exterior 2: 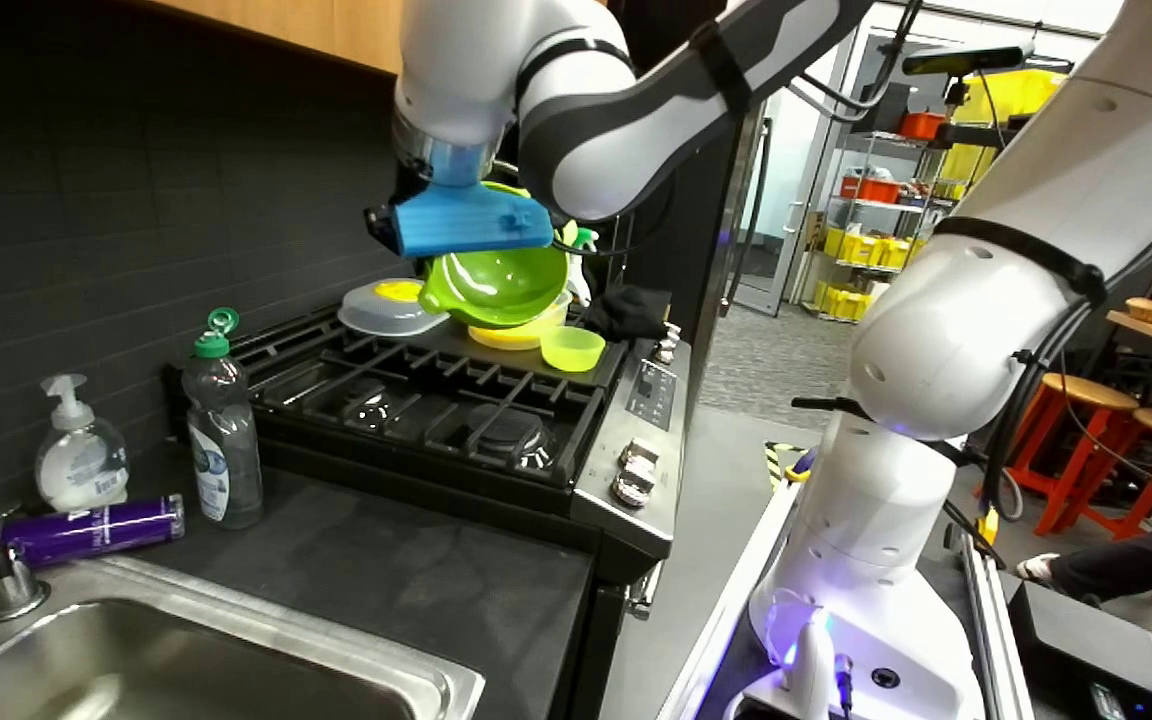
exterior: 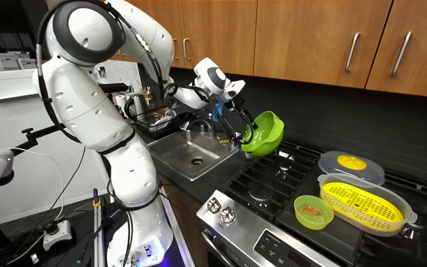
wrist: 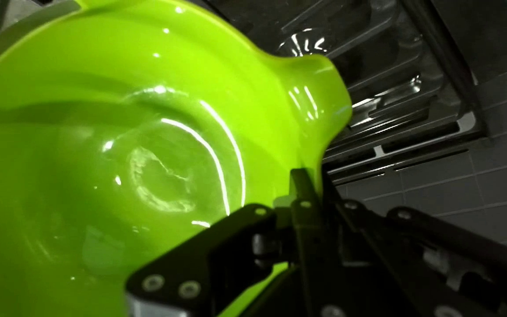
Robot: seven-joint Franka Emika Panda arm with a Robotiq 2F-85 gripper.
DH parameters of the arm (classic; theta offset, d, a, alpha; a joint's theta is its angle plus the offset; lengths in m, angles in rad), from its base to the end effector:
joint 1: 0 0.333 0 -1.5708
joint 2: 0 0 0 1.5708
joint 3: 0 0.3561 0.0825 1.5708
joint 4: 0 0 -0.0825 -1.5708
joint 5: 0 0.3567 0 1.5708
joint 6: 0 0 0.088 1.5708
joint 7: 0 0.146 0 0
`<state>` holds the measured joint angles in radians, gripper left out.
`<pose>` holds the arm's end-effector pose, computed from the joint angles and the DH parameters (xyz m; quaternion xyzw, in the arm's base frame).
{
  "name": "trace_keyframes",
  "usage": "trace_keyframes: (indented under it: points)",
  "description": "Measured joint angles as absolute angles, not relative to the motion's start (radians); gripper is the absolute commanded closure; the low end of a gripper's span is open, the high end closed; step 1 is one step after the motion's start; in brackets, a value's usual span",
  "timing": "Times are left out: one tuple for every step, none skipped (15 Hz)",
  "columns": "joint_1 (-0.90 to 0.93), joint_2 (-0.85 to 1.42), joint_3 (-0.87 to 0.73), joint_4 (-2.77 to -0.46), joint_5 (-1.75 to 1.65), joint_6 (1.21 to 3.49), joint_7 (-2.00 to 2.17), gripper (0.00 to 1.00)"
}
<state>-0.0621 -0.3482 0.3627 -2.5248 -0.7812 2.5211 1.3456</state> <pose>0.4149 0.1242 0.4473 0.9122 -0.2142 0.3257 0.1261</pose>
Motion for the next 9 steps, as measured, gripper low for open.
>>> trace_keyframes:
  points:
    - [-0.061, -0.336, 0.361, -2.525, -0.785, 2.537, 1.346, 0.99]
    - [-0.060, -0.321, 0.359, -2.525, -0.785, 2.553, 1.346, 0.99]
    - [-0.058, -0.307, 0.356, -2.525, -0.785, 2.567, 1.346, 0.99]
    - [-0.057, -0.292, 0.353, -2.524, -0.785, 2.579, 1.346, 0.99]
    - [-0.056, -0.279, 0.350, -2.524, -0.785, 2.590, 1.346, 0.99]
    - [-0.057, -0.267, 0.349, -2.523, -0.785, 2.600, 1.346, 0.99]
    - [-0.059, -0.257, 0.349, -2.522, -0.785, 2.609, 1.346, 0.99]
    - [-0.059, -0.248, 0.349, -2.521, -0.785, 2.614, 1.346, 0.99]
    - [-0.059, -0.240, 0.350, -2.517, -0.785, 2.616, 1.345, 0.99]
